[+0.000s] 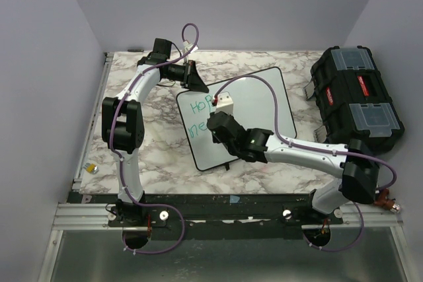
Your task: Write a sentence on the whiteboard
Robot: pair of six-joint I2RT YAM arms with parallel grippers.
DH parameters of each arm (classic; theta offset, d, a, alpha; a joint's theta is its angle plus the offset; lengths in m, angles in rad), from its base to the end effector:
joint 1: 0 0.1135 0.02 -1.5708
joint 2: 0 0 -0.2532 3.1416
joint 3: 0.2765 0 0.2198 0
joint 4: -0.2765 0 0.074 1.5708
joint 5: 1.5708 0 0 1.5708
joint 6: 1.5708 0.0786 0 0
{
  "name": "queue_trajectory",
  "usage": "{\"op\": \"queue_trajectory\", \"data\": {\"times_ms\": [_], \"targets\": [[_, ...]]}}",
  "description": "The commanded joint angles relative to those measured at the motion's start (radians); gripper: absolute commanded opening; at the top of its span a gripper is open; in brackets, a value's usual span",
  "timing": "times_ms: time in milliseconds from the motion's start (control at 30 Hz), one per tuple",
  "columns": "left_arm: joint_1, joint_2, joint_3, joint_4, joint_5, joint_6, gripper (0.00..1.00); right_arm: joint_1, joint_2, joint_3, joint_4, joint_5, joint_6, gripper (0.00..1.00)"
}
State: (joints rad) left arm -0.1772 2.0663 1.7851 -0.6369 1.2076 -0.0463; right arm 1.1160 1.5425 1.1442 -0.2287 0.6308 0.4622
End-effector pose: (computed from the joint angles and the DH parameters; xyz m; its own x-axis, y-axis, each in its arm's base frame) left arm 0.4025 -0.1467 0.2542 -0.8099 0.1283 -0.5723 0.5846 0.2558 -0.7699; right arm 0.1920 0.2872 0.2592 -0.4606 -0.1223 -0.8791 -0.3466 0.9366 0.0514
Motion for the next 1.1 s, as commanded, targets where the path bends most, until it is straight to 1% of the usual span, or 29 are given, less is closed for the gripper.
{"op": "queue_trajectory", "data": {"times_ms": [0,567,1067], "targets": [[0.004,-0.035,0.010,0.047,-0.074,0.051,0.00,-0.005,-0.048,0.002,0.063,0.031,0.004,0.01],[0.003,-0.036,0.010,0.048,-0.075,0.051,0.00,-0.030,0.013,-0.009,0.078,0.013,0.031,0.01],[0.002,-0.034,0.013,0.045,-0.080,0.051,0.00,-0.033,-0.018,-0.112,0.042,-0.008,0.093,0.01]]}}
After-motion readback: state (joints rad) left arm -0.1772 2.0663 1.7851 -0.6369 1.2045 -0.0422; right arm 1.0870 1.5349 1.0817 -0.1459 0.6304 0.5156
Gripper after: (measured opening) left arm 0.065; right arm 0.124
